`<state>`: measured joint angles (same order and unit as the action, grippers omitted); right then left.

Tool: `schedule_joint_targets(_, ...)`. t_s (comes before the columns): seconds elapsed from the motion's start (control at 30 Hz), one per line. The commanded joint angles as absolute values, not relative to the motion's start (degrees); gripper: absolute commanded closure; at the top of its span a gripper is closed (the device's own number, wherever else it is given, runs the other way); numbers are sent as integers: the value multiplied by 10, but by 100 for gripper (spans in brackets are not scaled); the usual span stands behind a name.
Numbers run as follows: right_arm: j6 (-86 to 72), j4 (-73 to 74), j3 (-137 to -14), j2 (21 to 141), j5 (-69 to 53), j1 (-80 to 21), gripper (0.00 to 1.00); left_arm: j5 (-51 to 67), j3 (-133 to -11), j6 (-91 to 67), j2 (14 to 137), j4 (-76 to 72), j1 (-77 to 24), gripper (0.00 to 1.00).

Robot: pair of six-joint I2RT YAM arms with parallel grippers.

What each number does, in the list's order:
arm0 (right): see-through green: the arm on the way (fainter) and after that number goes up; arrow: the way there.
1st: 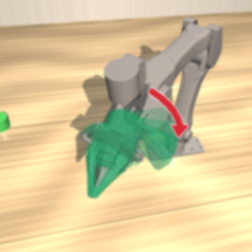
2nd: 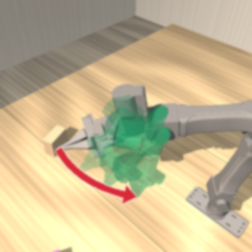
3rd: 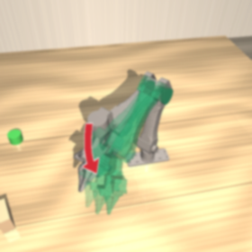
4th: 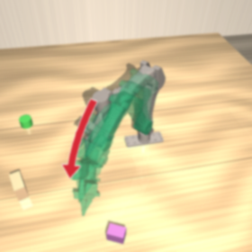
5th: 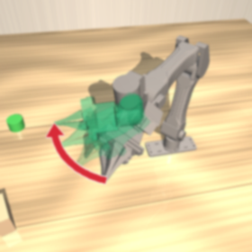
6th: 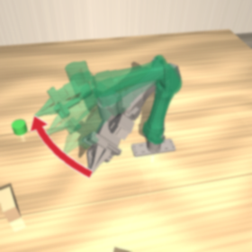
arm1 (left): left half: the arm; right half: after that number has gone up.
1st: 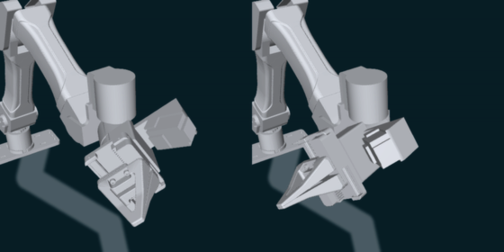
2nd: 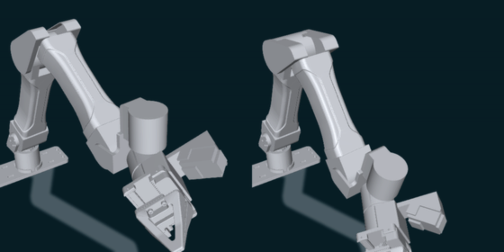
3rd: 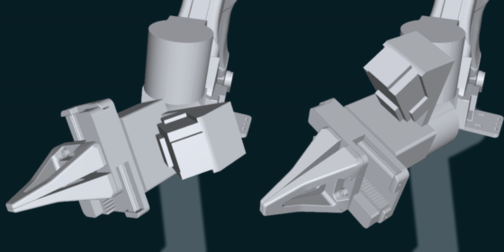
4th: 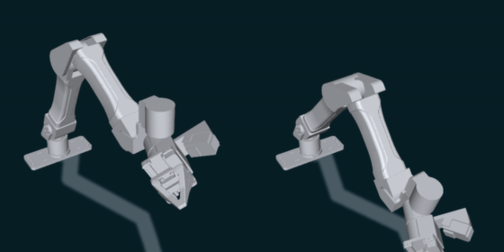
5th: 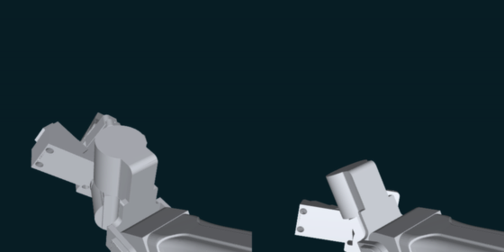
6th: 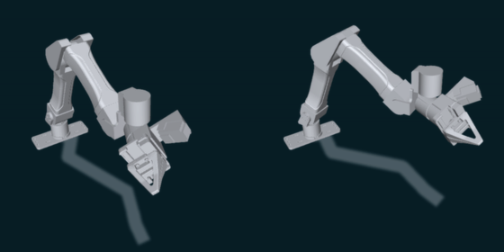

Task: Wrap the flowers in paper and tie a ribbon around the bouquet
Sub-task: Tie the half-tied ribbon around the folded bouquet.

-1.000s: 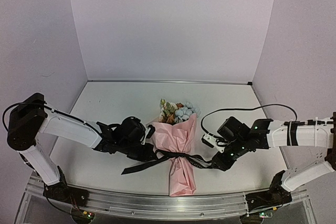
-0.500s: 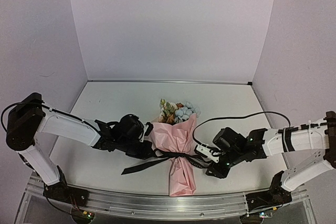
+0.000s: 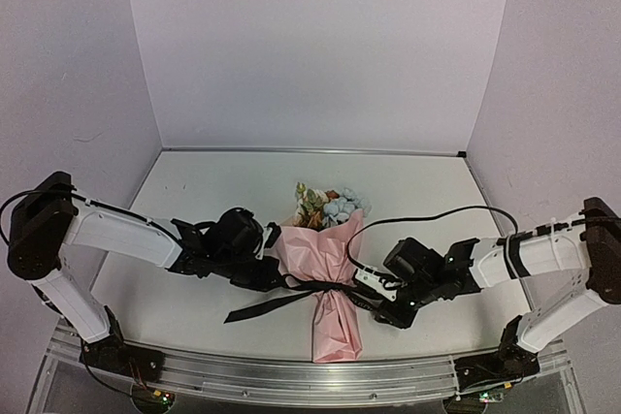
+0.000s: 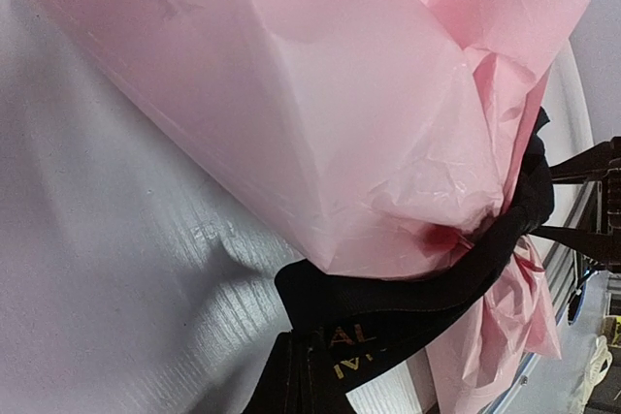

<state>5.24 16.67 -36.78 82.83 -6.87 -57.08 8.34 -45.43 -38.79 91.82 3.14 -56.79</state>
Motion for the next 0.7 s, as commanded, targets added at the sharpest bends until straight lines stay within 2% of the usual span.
schedule_joint_targets(0.0,62,143,-393,836,-48,-572,62,81,-469,-376,894,31,-564,100)
schedule_joint_targets(0.13,56,143,-405,856,-51,-572,62,83,-469,-376,896,31,-562,100)
schedule_joint_targets(0.27,41,143,-413,874,-50,-572,70,77,-467,-377,891,36,-559,100)
schedule_joint_targets(0.3,38,144,-414,876,-46,-572,73,75,-466,-378,889,38,-558,100)
schedule_joint_targets(0.43,22,175,-420,866,-28,-572,98,59,-462,-384,882,61,-547,100)
schedule_joint_targets(0.67,-18,242,-396,803,-11,-572,100,43,-433,-396,853,75,-513,100)
